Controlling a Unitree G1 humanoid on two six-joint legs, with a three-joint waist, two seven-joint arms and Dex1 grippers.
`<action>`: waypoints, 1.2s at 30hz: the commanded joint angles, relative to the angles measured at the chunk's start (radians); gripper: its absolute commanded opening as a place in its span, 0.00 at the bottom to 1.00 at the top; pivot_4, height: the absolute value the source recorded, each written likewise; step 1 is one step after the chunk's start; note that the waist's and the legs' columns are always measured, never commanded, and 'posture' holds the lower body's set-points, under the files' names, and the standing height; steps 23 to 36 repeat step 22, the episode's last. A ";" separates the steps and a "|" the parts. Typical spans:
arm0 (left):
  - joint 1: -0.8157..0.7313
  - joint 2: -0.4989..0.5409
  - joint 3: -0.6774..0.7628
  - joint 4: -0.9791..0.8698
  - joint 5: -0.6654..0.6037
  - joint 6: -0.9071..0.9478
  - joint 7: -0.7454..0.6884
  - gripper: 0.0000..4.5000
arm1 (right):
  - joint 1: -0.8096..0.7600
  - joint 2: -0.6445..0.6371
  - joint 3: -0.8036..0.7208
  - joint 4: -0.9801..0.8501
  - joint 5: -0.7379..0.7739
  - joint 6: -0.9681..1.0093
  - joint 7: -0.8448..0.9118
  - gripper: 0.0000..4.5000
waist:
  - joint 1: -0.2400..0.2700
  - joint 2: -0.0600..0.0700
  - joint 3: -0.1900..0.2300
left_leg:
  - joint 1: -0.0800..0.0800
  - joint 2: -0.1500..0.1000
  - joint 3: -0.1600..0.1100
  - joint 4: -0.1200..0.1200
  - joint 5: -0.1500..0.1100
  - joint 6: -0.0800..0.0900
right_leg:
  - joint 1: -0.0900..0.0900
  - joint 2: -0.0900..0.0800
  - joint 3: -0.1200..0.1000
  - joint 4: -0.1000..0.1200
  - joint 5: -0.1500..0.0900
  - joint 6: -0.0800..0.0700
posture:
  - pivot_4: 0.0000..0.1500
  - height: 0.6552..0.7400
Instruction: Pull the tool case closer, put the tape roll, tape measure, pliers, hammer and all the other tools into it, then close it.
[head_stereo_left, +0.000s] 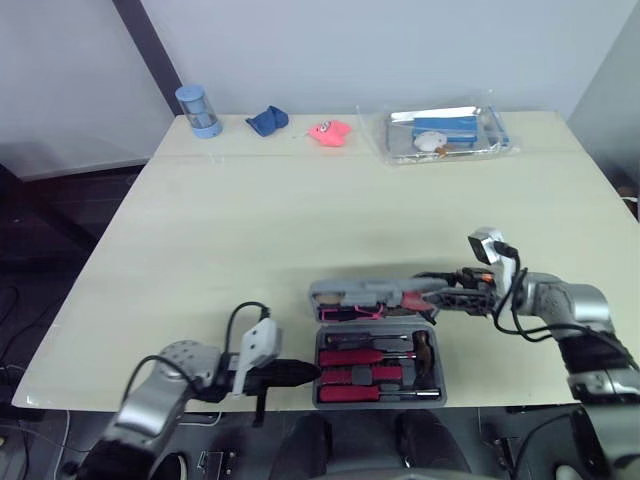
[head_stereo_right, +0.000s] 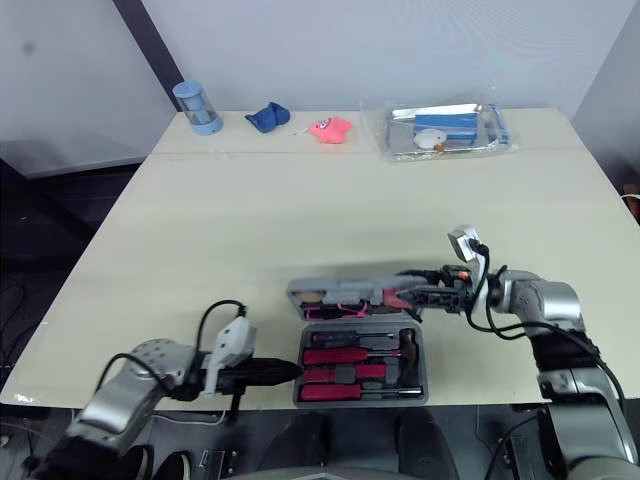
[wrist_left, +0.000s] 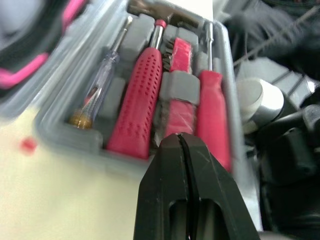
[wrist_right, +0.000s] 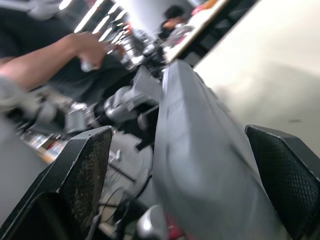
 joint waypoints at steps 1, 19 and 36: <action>0.137 0.093 0.166 -0.087 -0.117 0.039 -0.068 0.00 | 0.100 -0.064 -0.049 -0.205 0.101 0.052 -0.008 0.99 | 0.003 0.000 0.000 | 0.000 0.000 0.000 0.000 0.000 0.000 | 0.000 0.000 0.000 0.000 0.000 0.000 | 1.00 1.00; 0.080 0.050 0.428 0.103 -0.092 0.012 0.151 0.99 | 0.769 -0.103 -0.531 -0.409 -0.161 -0.688 -0.334 1.00 | 0.020 -0.003 0.001 | 0.001 0.001 0.001 -0.001 0.000 0.000 | 0.001 0.001 0.000 0.000 0.000 0.000 | 1.00 1.00; 0.067 0.049 0.422 0.100 -0.070 -0.026 0.147 0.99 | 0.796 -0.106 -0.570 -0.345 -0.144 -0.741 -0.335 1.00 | 0.021 -0.003 0.002 | 0.001 0.001 0.003 -0.001 0.000 0.000 | 0.001 0.000 0.001 -0.001 0.000 0.000 | 1.00 1.00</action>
